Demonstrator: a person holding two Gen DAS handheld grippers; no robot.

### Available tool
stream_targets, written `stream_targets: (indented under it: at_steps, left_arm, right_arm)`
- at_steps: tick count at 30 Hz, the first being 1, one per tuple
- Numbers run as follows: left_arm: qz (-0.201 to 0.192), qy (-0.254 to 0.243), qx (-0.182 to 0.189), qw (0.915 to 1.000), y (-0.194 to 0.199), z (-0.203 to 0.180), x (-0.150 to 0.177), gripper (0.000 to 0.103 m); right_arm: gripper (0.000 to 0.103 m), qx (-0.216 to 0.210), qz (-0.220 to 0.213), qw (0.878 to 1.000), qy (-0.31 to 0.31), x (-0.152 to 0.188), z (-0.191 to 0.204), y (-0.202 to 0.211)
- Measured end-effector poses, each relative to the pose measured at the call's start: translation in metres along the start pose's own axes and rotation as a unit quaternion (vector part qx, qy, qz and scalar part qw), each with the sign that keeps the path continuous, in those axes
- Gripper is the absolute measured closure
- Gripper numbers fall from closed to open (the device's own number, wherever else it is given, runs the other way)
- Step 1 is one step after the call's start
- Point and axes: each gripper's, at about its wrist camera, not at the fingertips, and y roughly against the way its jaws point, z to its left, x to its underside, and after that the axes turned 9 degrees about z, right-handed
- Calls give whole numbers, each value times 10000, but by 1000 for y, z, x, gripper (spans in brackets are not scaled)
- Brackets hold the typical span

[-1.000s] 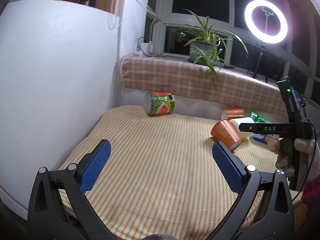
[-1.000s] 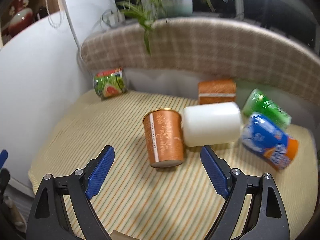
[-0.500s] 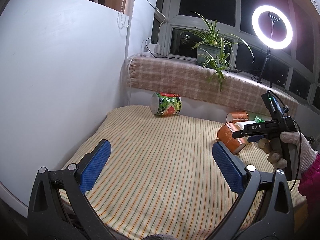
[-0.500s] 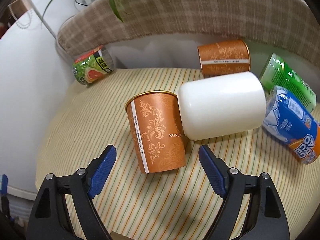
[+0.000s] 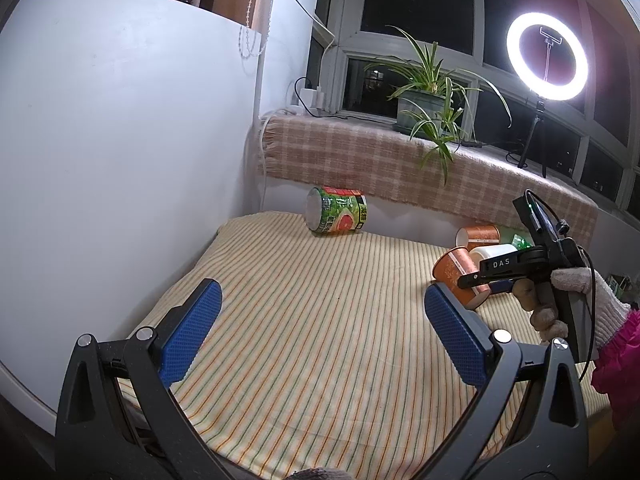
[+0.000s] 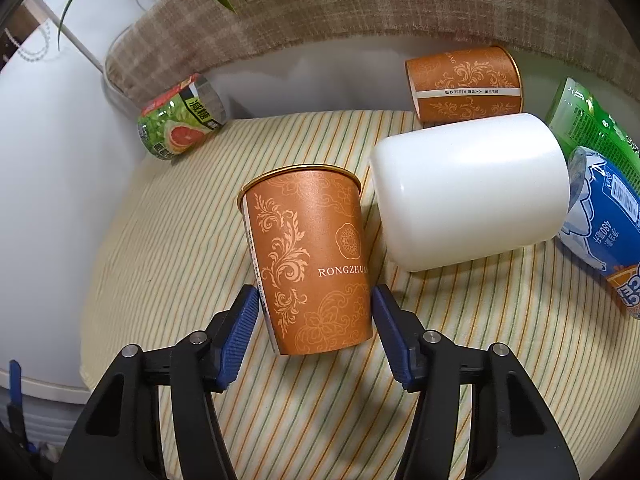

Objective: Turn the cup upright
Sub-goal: 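Close the right gripper around the middle of the orange cup, then lift the orange cup with the right gripper and carry it toward the left tool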

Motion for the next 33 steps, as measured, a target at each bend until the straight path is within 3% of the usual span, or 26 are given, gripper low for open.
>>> stream_targets:
  at_steps: [8,18,25,33]
  left_arm:
    - [-9,-38,21,10000,3,-1,0,0]
    - [-42,-39,-51,10000,5,-1,2,0]
    - [52,-89,44,9999,0,-9,4,0]
    - [241,-175,337,9990,-6,-24,9,0]
  right_arm:
    - [46,47,1,9999,110,-2,5,-4]
    - [46,-219,-283,9992,187,18,17,12]
    - [46,-590,-507,9970,-5,62,14,36]
    - [46,-724,-708,9910,-870,120,-7,36]
